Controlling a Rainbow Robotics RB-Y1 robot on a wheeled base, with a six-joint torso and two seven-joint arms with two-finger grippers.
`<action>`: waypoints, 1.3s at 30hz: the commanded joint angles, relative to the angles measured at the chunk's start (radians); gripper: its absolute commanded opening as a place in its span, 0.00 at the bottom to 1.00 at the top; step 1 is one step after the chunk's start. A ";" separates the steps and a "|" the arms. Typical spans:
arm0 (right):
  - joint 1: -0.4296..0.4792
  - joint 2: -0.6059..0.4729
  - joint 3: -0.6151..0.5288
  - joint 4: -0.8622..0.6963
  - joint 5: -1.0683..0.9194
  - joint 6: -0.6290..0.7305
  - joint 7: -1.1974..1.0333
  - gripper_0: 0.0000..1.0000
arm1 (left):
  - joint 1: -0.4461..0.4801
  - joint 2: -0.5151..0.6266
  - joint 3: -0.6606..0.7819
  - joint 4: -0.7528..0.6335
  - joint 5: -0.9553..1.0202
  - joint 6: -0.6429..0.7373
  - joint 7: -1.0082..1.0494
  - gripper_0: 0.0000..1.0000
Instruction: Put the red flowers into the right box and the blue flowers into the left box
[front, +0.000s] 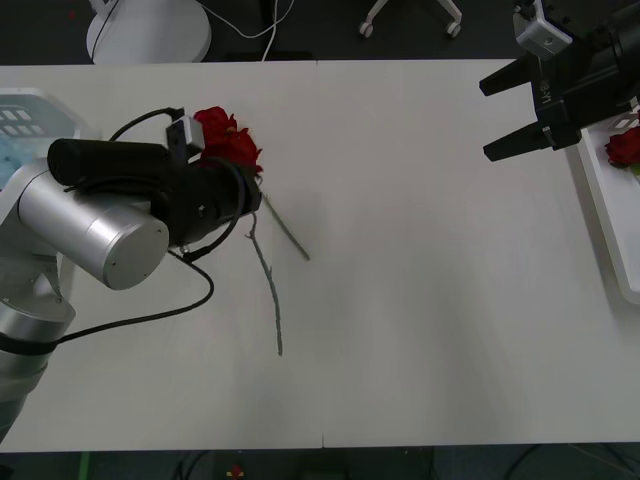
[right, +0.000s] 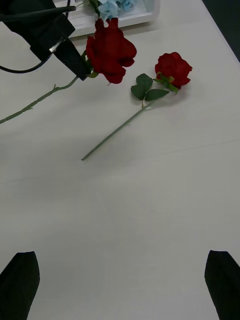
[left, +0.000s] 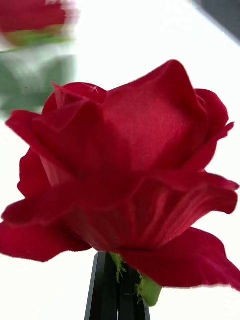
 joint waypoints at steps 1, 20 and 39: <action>0.000 -0.035 0.002 -0.023 -0.010 -0.006 0.026 0.96 | 0.029 -0.011 0.024 -0.082 0.076 -0.124 -0.160 0.00; 0.080 -0.039 -0.047 0.017 -0.145 0.029 0.026 0.96 | 0.027 -0.351 0.031 -0.128 0.094 -0.363 -0.187 0.00; 0.194 -0.080 -0.049 0.003 -0.360 0.201 -0.420 0.96 | 0.014 -0.413 0.051 -0.128 0.113 -0.362 -0.195 0.00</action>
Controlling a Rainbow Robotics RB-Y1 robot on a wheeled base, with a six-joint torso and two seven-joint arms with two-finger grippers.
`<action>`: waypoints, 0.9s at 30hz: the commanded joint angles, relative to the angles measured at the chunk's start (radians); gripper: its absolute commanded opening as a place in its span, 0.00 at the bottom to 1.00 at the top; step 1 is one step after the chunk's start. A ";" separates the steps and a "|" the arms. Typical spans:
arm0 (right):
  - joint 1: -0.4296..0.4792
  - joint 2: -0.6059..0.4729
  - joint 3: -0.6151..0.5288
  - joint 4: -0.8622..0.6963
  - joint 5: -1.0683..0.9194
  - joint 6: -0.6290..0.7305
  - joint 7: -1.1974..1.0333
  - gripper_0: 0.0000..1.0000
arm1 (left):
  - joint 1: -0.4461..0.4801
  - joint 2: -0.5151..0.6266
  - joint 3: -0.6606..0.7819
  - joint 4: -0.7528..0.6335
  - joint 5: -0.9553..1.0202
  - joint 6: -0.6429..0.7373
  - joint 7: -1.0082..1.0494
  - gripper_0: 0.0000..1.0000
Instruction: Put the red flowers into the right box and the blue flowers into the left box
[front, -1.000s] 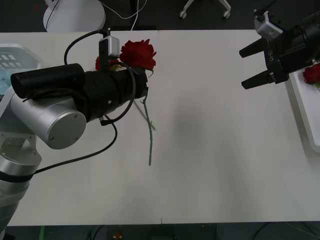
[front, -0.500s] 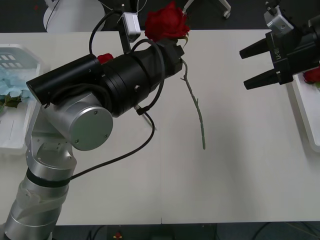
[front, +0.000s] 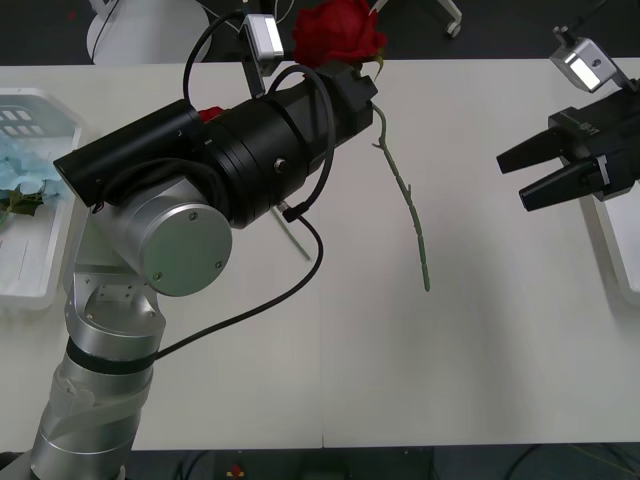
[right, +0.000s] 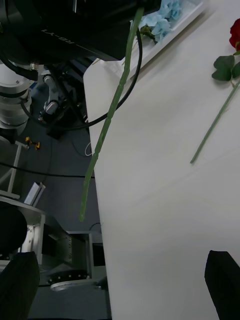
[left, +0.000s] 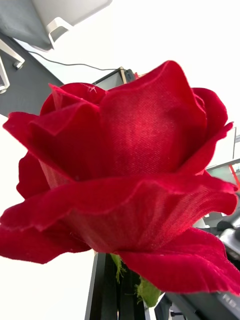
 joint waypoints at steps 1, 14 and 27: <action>0.048 -0.042 -0.022 -0.055 -0.015 0.012 -0.103 0.96 | 0.005 -0.026 0.025 -0.045 0.014 -0.015 0.012 0.00; 0.133 0.038 -0.024 -0.183 0.000 -0.032 -0.226 0.96 | 0.005 -0.016 0.030 -0.045 0.036 -0.015 0.017 0.00; 0.173 0.193 -0.022 -0.245 0.068 -0.118 -0.267 0.96 | 0.005 -0.012 0.036 -0.043 0.043 -0.013 0.020 0.00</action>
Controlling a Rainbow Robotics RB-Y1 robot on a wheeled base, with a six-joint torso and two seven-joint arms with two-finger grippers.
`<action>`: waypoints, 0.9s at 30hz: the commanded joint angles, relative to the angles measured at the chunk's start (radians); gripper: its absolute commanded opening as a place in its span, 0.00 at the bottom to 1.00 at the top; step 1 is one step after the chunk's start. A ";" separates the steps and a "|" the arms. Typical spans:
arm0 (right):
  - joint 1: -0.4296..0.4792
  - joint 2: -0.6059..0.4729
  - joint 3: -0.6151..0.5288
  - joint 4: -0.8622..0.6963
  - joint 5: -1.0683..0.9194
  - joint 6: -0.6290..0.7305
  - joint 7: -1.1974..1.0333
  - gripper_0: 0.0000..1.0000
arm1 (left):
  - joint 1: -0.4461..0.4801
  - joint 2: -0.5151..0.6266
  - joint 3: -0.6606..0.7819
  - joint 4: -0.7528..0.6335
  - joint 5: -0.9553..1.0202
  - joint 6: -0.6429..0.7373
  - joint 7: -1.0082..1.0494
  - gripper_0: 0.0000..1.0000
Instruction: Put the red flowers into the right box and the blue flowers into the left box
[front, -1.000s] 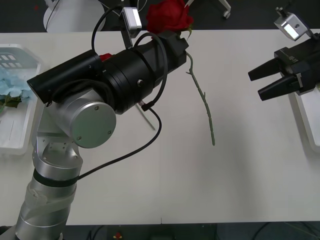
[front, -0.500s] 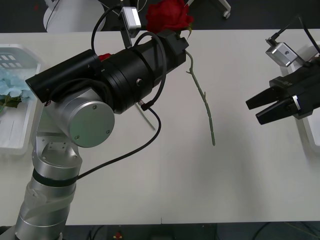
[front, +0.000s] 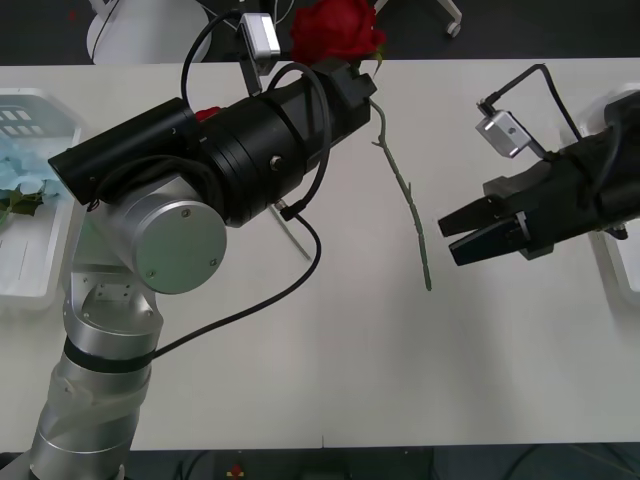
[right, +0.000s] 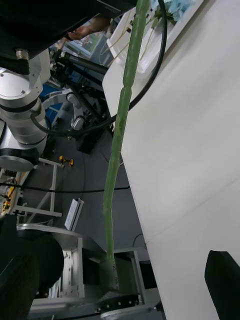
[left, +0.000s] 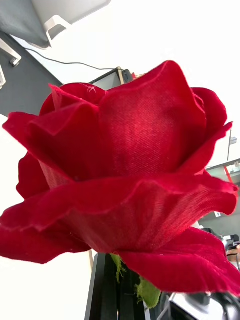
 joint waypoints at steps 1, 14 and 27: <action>0.011 0.049 -0.021 -0.044 0.010 -0.015 -0.038 0.96 | 0.003 -0.009 0.024 -0.043 0.012 -0.015 0.020 0.00; 0.012 0.108 -0.011 -0.061 0.028 -0.033 -0.055 0.90 | 0.005 -0.009 0.027 -0.043 0.013 -0.015 0.023 0.00; 0.012 0.105 -0.013 -0.064 0.030 -0.062 -0.067 0.00 | 0.005 -0.009 0.034 -0.043 0.019 -0.013 0.023 0.00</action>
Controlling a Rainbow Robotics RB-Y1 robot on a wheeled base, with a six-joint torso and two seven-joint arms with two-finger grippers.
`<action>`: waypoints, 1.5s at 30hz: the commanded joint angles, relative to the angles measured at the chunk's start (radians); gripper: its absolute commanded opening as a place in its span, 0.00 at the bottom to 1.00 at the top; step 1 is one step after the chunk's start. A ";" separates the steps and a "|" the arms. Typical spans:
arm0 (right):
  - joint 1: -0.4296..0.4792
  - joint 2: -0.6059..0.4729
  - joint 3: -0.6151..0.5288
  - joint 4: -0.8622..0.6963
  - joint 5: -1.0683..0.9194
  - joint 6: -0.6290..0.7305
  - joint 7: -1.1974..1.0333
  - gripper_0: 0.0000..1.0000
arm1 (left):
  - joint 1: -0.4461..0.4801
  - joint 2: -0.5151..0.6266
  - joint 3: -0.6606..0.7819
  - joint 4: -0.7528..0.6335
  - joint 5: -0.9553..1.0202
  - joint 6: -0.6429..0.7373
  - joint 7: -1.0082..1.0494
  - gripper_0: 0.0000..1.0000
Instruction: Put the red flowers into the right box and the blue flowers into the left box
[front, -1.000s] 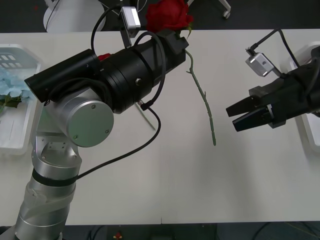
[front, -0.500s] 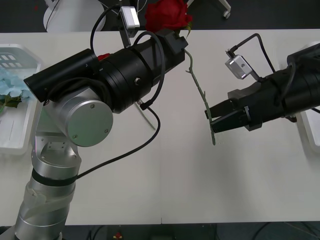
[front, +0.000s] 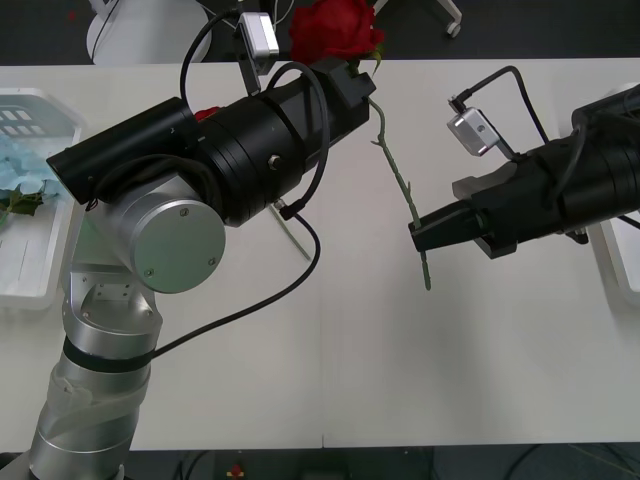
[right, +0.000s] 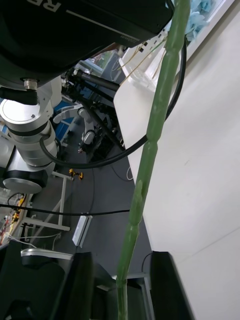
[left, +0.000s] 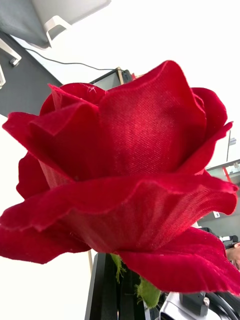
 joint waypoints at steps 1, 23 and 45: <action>0.010 0.012 -0.013 -0.040 0.004 -0.018 -0.031 0.00 | 0.005 -0.009 0.031 -0.043 0.016 -0.015 0.023 0.00; 0.010 0.010 -0.013 -0.040 0.003 -0.030 -0.022 0.00 | 0.006 0.117 0.170 -0.063 0.207 0.169 -0.013 1.00; 0.004 -0.103 -0.056 -0.043 0.177 -0.226 -0.077 0.00 | -0.040 0.232 0.431 0.035 0.151 0.787 -0.022 1.00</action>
